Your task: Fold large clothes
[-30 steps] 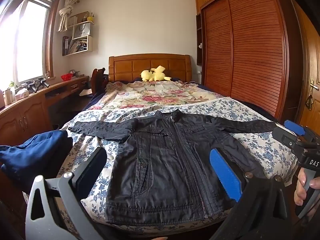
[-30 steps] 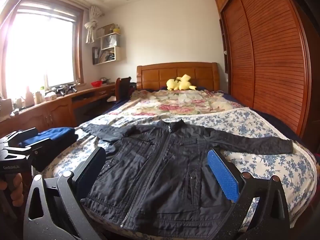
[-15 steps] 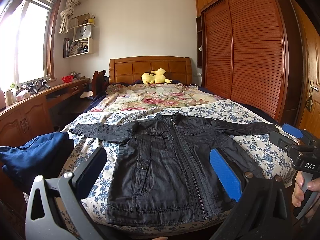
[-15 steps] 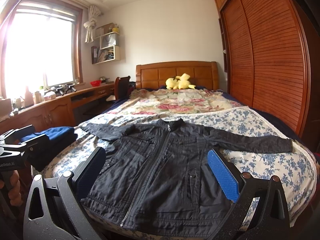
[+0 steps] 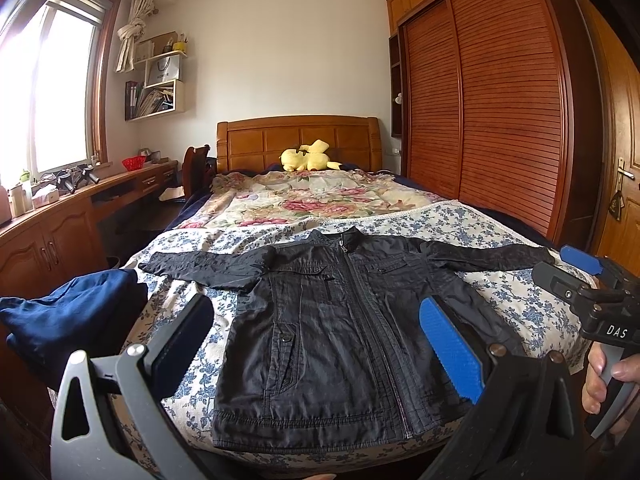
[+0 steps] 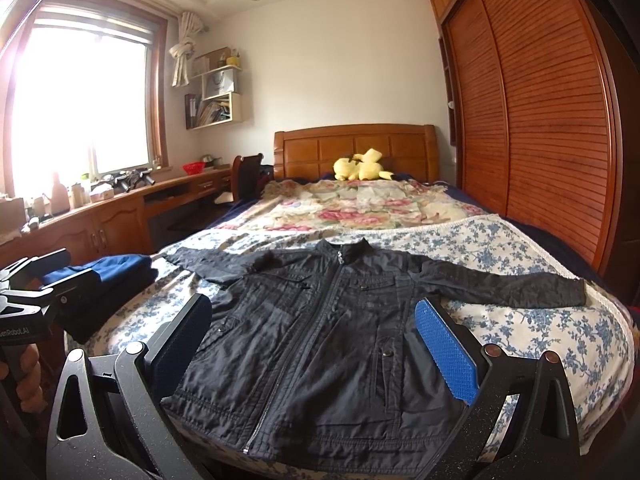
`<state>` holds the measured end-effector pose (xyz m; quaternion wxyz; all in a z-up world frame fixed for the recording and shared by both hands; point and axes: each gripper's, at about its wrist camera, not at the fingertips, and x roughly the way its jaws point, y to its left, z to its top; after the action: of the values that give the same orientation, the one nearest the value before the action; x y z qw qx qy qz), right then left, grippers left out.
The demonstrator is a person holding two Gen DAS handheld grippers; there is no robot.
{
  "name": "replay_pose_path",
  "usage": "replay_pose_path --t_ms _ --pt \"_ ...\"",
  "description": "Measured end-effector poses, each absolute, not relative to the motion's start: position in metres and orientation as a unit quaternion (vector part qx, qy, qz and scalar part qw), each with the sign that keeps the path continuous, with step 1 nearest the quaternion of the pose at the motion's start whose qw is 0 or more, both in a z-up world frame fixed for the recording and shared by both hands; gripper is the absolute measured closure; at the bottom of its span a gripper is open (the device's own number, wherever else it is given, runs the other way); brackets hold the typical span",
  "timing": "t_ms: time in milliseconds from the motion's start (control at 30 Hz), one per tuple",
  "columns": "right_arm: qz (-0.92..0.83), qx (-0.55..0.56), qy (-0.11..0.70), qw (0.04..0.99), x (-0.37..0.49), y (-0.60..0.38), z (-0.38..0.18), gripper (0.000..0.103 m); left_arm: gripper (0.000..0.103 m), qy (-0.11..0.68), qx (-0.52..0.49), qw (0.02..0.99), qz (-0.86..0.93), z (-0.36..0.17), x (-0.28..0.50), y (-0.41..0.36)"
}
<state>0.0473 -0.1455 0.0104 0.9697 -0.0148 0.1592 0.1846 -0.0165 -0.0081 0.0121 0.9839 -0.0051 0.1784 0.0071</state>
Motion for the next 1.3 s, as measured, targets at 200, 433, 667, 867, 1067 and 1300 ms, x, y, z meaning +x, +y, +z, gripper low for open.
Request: replay_pose_path --t_ms 200,433,667,867,1067,1300 --pt "0.185 -0.015 0.159 0.970 0.0464 -0.1456 0.0108 0.000 0.000 0.178 -0.005 0.984 0.006 0.0129 -0.0178 -0.0092" --pt "0.185 -0.015 0.159 0.970 0.0465 -0.1447 0.0097 0.000 0.000 0.177 -0.004 0.984 0.006 0.0129 -0.0179 -0.0097" --pt "0.185 -0.014 0.158 0.970 0.0463 -0.1439 0.0106 0.000 0.000 0.175 -0.005 0.984 0.006 0.0148 -0.0198 -0.0117" --pt "0.185 -0.014 0.157 0.970 0.0463 -0.1439 0.0110 0.000 0.000 0.175 -0.005 0.984 0.005 0.0151 -0.0207 -0.0115" --pt "0.185 -0.014 0.156 0.970 0.0457 -0.1438 0.0112 0.000 0.000 0.175 -0.004 0.985 0.007 0.0159 -0.0211 -0.0121" --pt "0.185 -0.013 0.156 0.970 0.0456 -0.1443 0.0113 0.000 0.000 0.175 -0.005 0.985 0.006 0.0160 -0.0210 -0.0119"
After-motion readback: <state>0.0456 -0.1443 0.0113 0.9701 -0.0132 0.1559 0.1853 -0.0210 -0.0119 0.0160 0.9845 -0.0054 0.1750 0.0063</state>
